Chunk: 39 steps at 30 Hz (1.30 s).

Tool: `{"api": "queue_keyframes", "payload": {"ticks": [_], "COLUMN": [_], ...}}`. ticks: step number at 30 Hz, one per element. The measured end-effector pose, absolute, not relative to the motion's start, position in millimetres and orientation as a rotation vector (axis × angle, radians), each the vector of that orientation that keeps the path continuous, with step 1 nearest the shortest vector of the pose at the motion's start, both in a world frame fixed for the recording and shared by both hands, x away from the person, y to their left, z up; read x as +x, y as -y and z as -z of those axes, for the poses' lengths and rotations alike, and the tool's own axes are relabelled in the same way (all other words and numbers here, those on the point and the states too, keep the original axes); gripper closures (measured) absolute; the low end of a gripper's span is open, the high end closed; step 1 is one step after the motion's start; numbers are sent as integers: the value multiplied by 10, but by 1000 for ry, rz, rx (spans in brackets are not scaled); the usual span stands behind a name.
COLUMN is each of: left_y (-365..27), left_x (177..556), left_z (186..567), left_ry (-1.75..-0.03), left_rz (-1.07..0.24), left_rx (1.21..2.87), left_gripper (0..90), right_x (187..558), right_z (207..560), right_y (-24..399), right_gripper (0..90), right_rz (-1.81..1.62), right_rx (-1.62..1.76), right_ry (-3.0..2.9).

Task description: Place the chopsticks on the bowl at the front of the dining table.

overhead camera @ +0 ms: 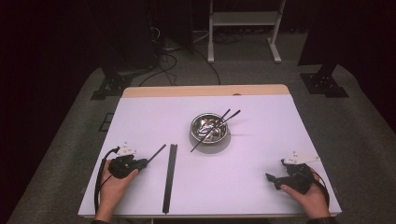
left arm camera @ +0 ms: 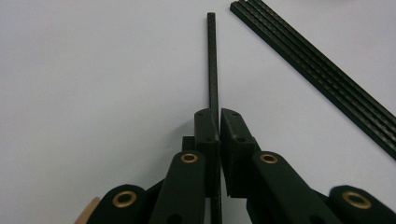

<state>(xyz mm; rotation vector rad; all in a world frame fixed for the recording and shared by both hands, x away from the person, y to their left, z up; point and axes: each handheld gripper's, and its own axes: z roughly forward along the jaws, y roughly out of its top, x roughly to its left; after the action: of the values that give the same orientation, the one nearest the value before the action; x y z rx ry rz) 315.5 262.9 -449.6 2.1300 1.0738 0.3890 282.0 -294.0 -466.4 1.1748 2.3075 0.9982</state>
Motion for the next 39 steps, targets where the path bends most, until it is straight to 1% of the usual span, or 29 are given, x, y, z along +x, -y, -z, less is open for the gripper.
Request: {"api": "queue_keyframes", "payload": {"ticks": [24, 31, 39], "left_y": [-2580, -2513, -2374], "left_x": [3170, 3210, 3277], "left_z": [4271, 4169, 4092], "left_ry": [-1117, -1109, -1085], "left_rz": [-334, -332, -321], "left_rx": [2061, 2040, 2063], "left_gripper": [864, 864, 864], "right_x": [2820, 2820, 2820], "right_z": [4664, 4664, 4664], "right_y": [2940, 2940, 2940], "right_gripper": [127, 127, 127], "right_rz": [-998, -999, -999], "right_rx": [1175, 1176, 1176], "right_ry": [-2308, -2308, -2308]}}
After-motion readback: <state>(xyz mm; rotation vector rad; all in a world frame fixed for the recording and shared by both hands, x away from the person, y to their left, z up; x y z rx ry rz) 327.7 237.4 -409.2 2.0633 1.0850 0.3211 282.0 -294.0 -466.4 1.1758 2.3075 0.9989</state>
